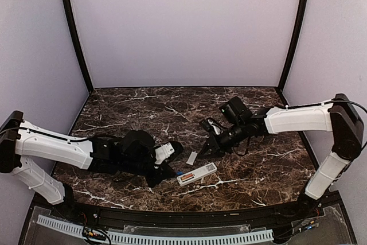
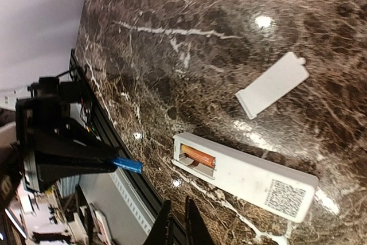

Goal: Load the batteries into the remote control
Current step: Press the battery in the battery compartment.

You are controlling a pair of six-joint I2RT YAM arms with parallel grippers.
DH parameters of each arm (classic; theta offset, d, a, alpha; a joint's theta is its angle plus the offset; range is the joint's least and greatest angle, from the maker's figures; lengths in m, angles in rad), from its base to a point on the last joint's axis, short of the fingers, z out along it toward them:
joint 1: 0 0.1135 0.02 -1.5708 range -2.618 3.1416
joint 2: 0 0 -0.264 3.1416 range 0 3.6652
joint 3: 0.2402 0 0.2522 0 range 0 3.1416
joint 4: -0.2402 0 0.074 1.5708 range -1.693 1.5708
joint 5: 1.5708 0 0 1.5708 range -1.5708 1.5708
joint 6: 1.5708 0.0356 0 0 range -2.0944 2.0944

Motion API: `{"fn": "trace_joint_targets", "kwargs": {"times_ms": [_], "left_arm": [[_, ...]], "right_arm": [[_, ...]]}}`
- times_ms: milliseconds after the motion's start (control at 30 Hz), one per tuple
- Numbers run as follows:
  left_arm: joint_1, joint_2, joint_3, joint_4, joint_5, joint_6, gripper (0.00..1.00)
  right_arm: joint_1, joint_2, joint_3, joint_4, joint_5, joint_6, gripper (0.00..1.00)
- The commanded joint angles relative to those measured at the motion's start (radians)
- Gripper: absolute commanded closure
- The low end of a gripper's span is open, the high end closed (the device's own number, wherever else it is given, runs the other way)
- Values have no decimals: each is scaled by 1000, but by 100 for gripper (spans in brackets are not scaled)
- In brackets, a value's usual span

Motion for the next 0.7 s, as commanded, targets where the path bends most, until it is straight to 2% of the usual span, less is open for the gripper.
{"fn": "trace_joint_targets", "kwargs": {"times_ms": [0, 233, 467, 667], "left_arm": [[-1, -92, -60, 48, -72, -97, 100], [-1, -191, -167, 101, -157, -198, 100], [-2, -224, -207, 117, -165, -197, 100], [-2, -258, -230, 110, -155, -187, 100]], "right_arm": [[64, 69, -5, 119, -37, 10, 98], [104, 172, 35, 131, -6, 12, 100], [113, 239, 56, 181, -10, 33, 100], [156, 248, 96, 149, -1, 11, 100]]}}
